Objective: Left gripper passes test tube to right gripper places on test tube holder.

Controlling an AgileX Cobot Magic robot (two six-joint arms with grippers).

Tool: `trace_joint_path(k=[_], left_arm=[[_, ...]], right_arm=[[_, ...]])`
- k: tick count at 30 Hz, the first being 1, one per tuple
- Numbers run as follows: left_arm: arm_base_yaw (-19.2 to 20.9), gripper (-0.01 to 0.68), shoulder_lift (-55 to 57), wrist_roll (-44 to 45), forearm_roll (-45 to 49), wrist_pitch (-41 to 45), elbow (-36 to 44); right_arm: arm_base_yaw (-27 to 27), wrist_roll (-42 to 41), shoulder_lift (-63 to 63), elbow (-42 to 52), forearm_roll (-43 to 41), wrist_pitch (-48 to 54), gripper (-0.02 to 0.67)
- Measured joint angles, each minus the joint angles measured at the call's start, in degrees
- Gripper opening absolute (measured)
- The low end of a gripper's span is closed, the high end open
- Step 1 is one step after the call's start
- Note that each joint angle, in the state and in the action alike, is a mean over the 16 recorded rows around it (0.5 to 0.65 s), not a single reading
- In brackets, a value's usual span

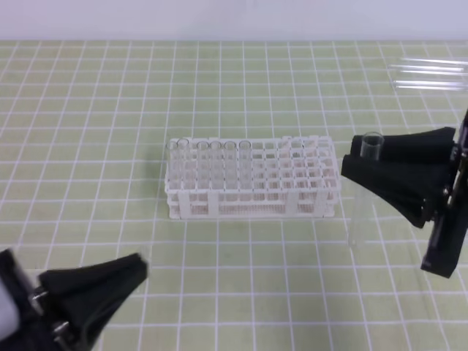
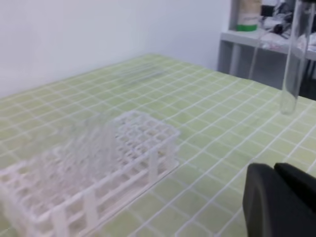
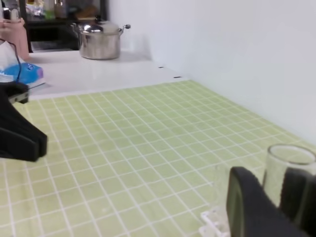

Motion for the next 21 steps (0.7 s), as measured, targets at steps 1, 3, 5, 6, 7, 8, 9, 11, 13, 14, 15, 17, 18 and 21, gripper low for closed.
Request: trace_joint_path(k=[1,3,5,6,7,8,9,11,13,14,15,17,18,21], left_arm=[[0.0,0.0,-2.0,-0.2,-0.1,1.6,0.5],[0.0,-0.001,-5.5,-0.6,-0.2,4.9,1.2],[0.0,-0.002,-8.6,-1.0,-0.3,8.2,1.7],[0.0,-0.002,-10.0,-1.1,-0.3,9.8,1.9],[0.0,-0.002,-11.2,-1.3,-0.4,11.3,2.0],[0.0,-0.002,-12.4,-1.5,-0.4,12.8,2.1],[0.0,-0.002,-13.5,-1.7,-0.4,14.2,2.2],[0.0,-0.002,-15.3,-1.9,-0.4,16.8,2.3],[0.0,-0.002,-16.5,-1.9,-0.5,18.8,2.3],[0.0,-0.002,-16.9,-1.9,-0.5,19.6,2.3],[0.0,-0.002,-17.2,-1.9,-0.5,20.3,2.3],[0.0,-0.002,-17.6,-1.9,-0.5,21.3,2.3],[0.0,-0.002,-17.7,-1.9,-0.5,21.7,2.3],[0.0,-0.002,-17.9,-1.9,-0.5,22.4,2.3]], right_arm=[[0.0,-0.2,0.5,-0.2,0.0,0.4,0.102],[0.0,-0.7,1.4,-0.5,0.0,1.1,0.102],[0.0,-1.3,2.1,-0.8,0.0,1.5,0.102],[0.0,-1.5,2.3,-0.9,0.0,1.6,0.102],[0.0,-1.8,2.5,-1.0,0.0,1.7,0.102],[0.0,-2.1,2.7,-1.1,0.0,1.7,0.102],[0.0,-2.3,2.8,-1.2,0.0,1.6,0.102],[0.0,-2.9,2.9,-1.3,0.0,1.5,0.102],[0.0,-3.4,3.0,-1.3,0.0,1.4,0.102],[0.0,-3.7,3.0,-1.4,0.0,1.3,0.102],[0.0,-3.9,3.0,-1.4,0.0,1.2,0.102],[0.0,-4.1,3.0,-1.4,0.0,1.1,0.102],[0.0,-4.1,3.0,-1.4,0.0,1.0,0.102],[0.0,-4.2,3.0,-1.4,0.0,0.9,0.102]])
